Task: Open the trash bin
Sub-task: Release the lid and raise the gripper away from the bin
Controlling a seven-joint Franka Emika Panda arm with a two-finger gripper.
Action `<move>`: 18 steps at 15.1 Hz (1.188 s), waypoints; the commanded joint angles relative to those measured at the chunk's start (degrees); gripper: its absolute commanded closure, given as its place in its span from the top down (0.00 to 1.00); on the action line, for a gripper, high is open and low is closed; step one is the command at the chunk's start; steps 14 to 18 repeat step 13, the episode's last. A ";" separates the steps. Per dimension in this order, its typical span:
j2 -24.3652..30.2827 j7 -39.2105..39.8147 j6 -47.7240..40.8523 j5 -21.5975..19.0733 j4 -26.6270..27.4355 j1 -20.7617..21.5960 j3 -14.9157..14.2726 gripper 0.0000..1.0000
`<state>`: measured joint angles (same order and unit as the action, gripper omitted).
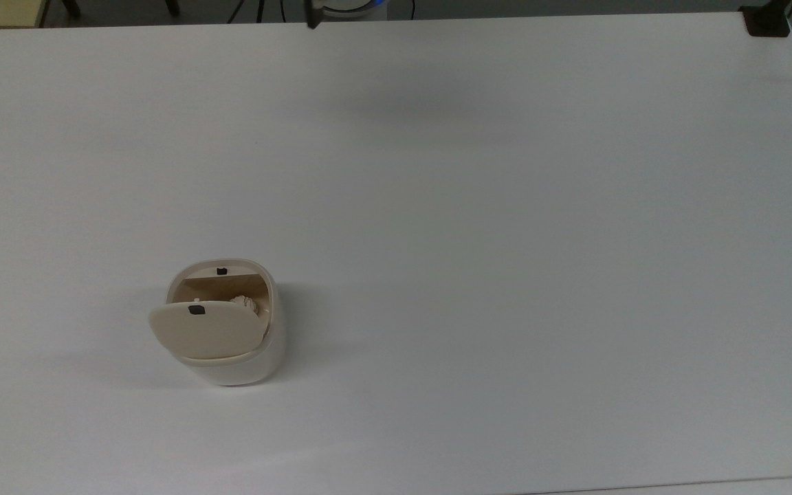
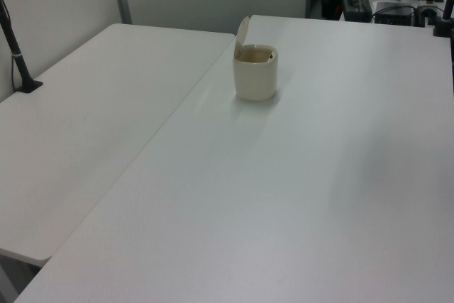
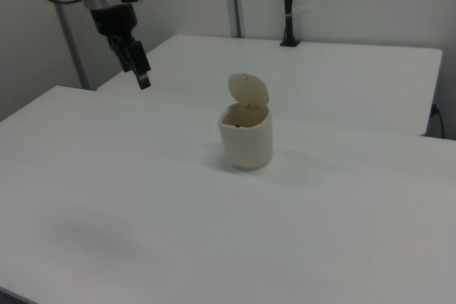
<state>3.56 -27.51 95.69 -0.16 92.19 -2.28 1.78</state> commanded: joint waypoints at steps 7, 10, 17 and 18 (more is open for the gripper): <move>-1.89 24.43 2.03 -0.01 1.85 2.98 -0.73 1.00; -2.16 24.25 3.19 0.07 1.85 2.98 -0.91 1.00; -2.07 24.08 2.92 0.16 1.85 3.07 -0.73 1.00; -2.07 24.08 2.92 0.16 1.85 3.07 -0.73 1.00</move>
